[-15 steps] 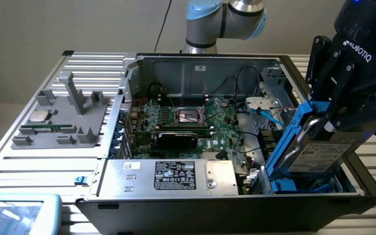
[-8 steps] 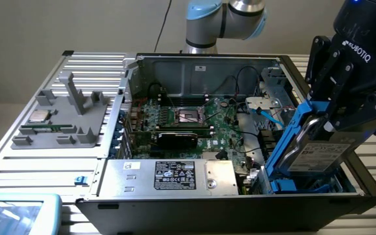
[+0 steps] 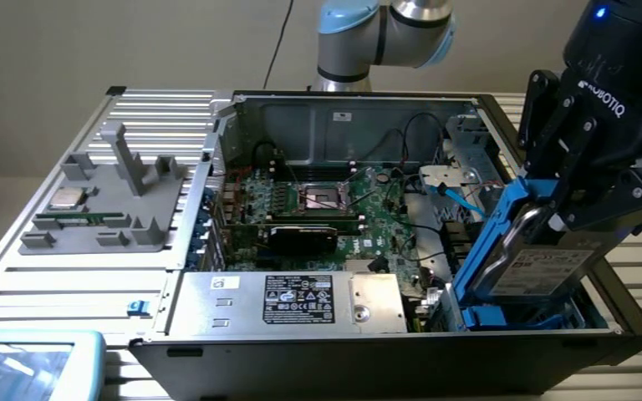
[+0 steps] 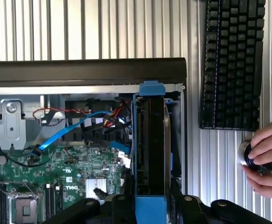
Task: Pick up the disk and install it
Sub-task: 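Insert the disk into the insertion slot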
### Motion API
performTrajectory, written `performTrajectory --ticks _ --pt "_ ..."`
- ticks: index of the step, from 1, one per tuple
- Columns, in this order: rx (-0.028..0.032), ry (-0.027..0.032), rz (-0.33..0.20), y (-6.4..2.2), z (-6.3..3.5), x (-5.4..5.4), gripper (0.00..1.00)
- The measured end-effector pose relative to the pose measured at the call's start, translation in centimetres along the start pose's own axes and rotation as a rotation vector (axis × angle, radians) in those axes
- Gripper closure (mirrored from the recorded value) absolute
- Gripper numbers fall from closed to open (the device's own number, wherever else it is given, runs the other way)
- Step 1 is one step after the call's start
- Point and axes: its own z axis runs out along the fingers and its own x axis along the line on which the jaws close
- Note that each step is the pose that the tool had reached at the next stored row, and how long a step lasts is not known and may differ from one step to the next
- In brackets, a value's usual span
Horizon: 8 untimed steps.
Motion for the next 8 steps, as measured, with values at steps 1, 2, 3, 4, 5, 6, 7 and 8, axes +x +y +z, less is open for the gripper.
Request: performTrajectory --ticks 1,2,3,4,5,6,7,8 --pt "0.0001 0.0 -0.001 0.0 0.18 0.0 0.63" --pt "0.0002 0.0 -0.003 0.0 0.36 0.0 0.63" --pt "0.0002 0.0 -0.004 0.0 0.54 0.0 0.63" --pt "0.0001 0.0001 -0.005 0.0 0.72 0.0 0.63" --pt "0.0001 0.0001 -0.005 0.0 0.91 0.0 0.63" --pt "0.0001 0.0001 -0.006 0.0 1.09 0.0 0.63" --pt "0.0 0.0 -0.007 0.0 1.27 0.0 0.63" --pt "0.0001 0.0 -0.008 0.0 1.46 0.0 0.63"
